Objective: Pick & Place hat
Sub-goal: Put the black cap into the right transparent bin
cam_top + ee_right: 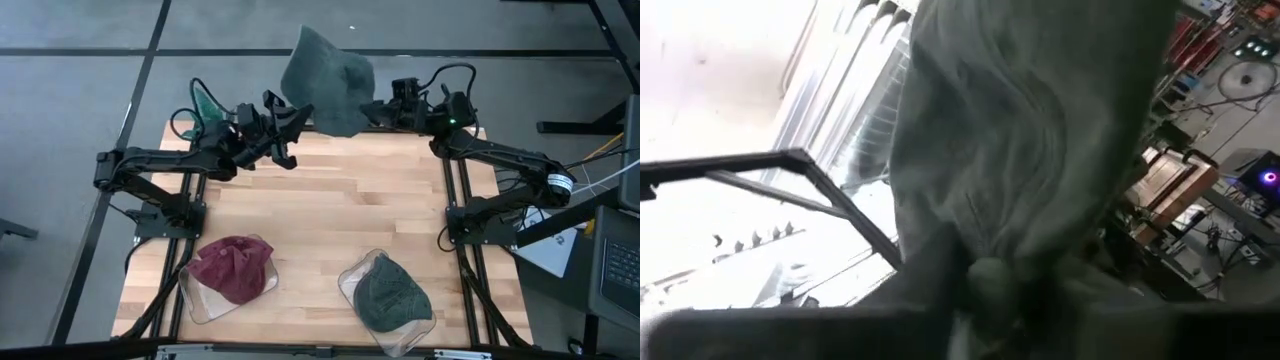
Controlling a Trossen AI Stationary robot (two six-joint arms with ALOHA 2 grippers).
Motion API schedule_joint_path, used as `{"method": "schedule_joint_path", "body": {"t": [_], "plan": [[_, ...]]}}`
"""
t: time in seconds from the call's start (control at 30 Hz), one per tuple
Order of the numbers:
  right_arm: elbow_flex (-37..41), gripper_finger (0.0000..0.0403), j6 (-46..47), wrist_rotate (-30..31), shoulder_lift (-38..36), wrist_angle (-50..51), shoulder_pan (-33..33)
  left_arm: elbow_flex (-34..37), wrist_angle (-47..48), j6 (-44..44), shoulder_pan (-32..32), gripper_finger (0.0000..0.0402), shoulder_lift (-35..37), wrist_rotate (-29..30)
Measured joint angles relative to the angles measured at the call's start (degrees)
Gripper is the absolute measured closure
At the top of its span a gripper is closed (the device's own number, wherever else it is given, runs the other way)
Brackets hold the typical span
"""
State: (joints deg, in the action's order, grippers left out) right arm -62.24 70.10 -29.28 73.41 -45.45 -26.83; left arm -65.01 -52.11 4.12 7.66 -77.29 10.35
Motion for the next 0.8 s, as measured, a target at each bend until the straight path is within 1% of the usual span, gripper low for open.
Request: {"method": "schedule_joint_path", "body": {"t": [0.1,0.13,0.27,0.33,0.43,0.6,0.8], "plan": [[0.00,0.0376,-1.02,-2.53,-0.01,0.02,-0.35,0.00,2.07,0.39,0.00,0.0373,0.44,-0.70],[0.00,0.0383,-1.74,-3.26,-0.02,0.02,-0.39,0.00,3.14,0.44,0.00,0.0372,0.45,-1.67],[0.00,0.0377,-1.54,-4.88,-0.02,0.07,-0.39,0.00,6.75,1.33,0.00,0.0373,0.43,-5.10],[0.00,0.0380,-1.57,-5.48,-0.04,0.16,-0.39,-0.01,8.03,2.03,-0.02,0.0372,0.43,-5.47],[0.00,0.0383,-1.61,-6.36,-0.13,0.12,-0.42,-0.02,9.42,2.21,0.00,0.0360,0.77,-6.09],[0.00,0.0383,-1.55,-8.33,-1.92,1.13,-1.23,0.00,13.54,2.82,-0.02,0.0315,3.49,-6.42],[-0.02,0.0383,0.09,-10.72,-5.39,2.16,-3.60,0.00,21.43,3.15,0.00,0.0254,7.87,-3.36]]}}
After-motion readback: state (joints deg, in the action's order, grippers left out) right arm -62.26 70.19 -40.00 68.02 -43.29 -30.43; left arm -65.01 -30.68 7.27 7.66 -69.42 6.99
